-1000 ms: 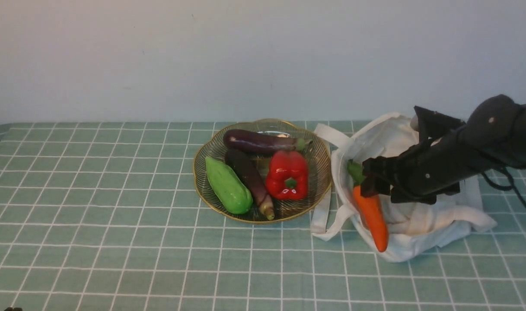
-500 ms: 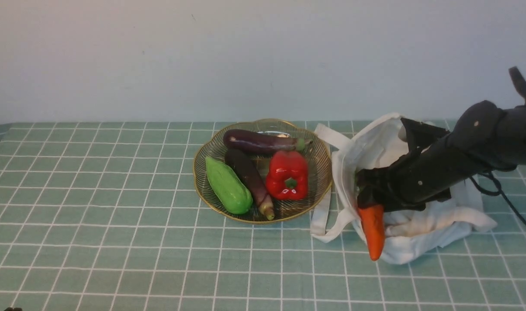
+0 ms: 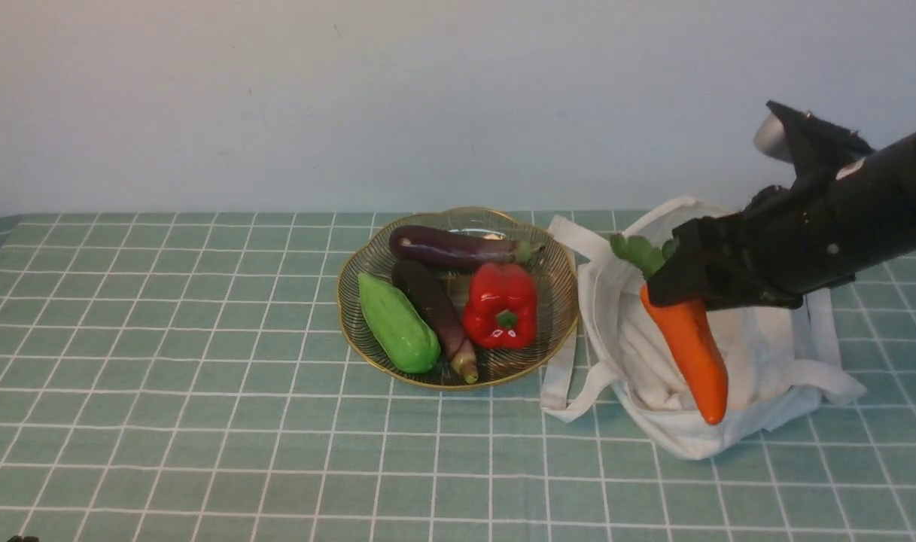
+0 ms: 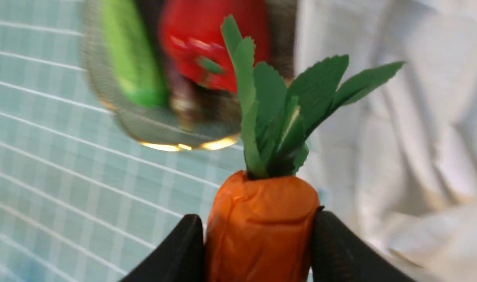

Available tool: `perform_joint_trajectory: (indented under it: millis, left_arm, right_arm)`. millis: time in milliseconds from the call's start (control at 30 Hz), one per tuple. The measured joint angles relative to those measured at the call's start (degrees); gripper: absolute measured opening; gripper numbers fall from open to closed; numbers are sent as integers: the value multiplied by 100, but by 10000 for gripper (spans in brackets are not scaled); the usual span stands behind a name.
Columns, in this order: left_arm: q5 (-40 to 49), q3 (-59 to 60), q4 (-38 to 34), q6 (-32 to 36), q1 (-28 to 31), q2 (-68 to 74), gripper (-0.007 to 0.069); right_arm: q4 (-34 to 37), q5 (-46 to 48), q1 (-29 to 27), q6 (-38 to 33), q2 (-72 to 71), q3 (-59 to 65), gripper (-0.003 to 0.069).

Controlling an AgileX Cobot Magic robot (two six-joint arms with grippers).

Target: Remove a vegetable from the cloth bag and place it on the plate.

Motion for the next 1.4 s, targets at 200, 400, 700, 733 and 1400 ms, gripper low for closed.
perform_joint_trajectory:
  millis: [200,400,700,733,1400]
  left_arm:
    - [0,0,0,0,0,0,-5]
    - [0,0,0,0,0,0,-5]
    - [0,0,0,0,0,0,-5]
    - [0,0,0,0,0,0,-5]
    - [0,0,0,0,0,0,-5]
  right_arm:
    - [1033,-408,524,-1629,273,-365,328]
    - [1469,-1101,1222,-2408,1485,-1644,328]
    - [1469,-1732,1653,-2880,3383,-3272,336]
    - [1469,-1752,1653,-2880,3511,-3355,351]
    - [315,148,1333,-2234,2232,-3545,452]
